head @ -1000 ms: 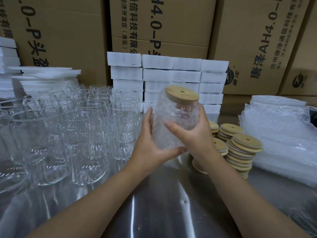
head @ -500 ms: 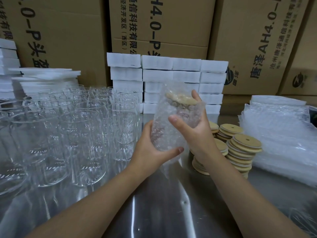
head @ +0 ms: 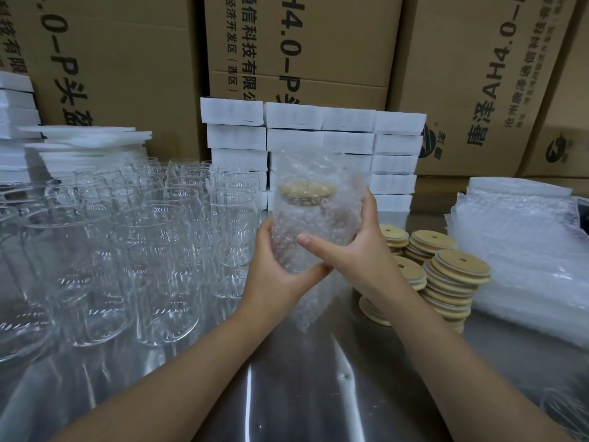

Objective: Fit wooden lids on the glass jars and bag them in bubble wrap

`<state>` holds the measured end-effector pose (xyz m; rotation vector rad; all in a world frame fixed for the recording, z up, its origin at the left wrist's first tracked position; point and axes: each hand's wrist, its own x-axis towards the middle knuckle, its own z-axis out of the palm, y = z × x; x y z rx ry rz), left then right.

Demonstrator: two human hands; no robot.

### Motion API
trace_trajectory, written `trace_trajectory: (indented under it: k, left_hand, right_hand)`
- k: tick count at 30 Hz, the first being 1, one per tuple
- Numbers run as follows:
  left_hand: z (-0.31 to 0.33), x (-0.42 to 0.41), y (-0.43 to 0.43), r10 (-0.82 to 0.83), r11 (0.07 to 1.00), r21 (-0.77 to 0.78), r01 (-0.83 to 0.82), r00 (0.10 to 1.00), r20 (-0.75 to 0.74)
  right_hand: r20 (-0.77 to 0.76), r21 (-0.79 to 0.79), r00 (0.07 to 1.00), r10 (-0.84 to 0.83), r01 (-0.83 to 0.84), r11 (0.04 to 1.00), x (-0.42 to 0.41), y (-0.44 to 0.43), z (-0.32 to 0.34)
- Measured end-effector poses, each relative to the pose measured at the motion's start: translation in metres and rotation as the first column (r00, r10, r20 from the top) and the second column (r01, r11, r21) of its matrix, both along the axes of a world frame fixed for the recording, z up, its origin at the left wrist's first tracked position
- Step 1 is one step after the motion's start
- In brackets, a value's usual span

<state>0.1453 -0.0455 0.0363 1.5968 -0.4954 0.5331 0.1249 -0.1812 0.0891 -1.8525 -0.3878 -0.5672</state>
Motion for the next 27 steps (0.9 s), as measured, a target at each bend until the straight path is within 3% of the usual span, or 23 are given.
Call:
trace_trajectory:
  k: [5, 9, 12, 15, 17, 21, 24, 27]
  left_hand:
    - [-0.005, 0.004, 0.002, -0.004, 1.0, 0.0, 0.004, 1.0, -0.022]
    - [-0.008, 0.008, 0.002, -0.016, 1.0, 0.024, 0.016, 1.0, -0.019]
    - [-0.008, 0.01, 0.003, -0.036, 0.999, 0.031, 0.037, 0.999, -0.025]
    - [-0.008, 0.008, 0.003, -0.041, 0.998, 0.044, 0.041, 0.999, -0.013]
    - [-0.008, 0.007, 0.004, -0.043, 0.999, 0.032, 0.043, 0.999, -0.011]
    - [-0.007, 0.004, 0.003, -0.011, 0.997, 0.075, 0.01, 1.0, 0.015]
    - [-0.004, 0.001, 0.004, 0.01, 0.981, 0.194, -0.024, 0.997, 0.075]
    - [-0.001, 0.004, 0.006, 0.034, 0.979, 0.198, -0.051, 0.996, 0.084]
  right_hand:
    - [0.109, 0.047, 0.994, -0.006, 0.001, 0.999, -0.002, -0.003, 0.004]
    - [0.221, 0.182, 0.968, -0.115, 0.075, 0.98, -0.001, -0.007, 0.01]
    - [0.29, 0.354, 0.946, -0.143, 0.033, 0.935, -0.001, -0.01, 0.016]
    - [0.288, 0.443, 0.938, -0.195, 0.05, 0.895, -0.003, -0.015, 0.019]
    - [0.218, 0.348, 0.961, -0.17, 0.086, 0.934, -0.004, -0.019, 0.02]
    - [0.033, -0.071, 0.999, -0.033, 0.035, 0.997, -0.009, -0.018, 0.02]
    - [-0.067, -0.311, 0.998, -0.011, -0.01, 0.95, -0.007, -0.017, 0.028]
    - [-0.151, -0.52, 0.988, -0.039, -0.045, 0.853, -0.002, -0.018, 0.054]
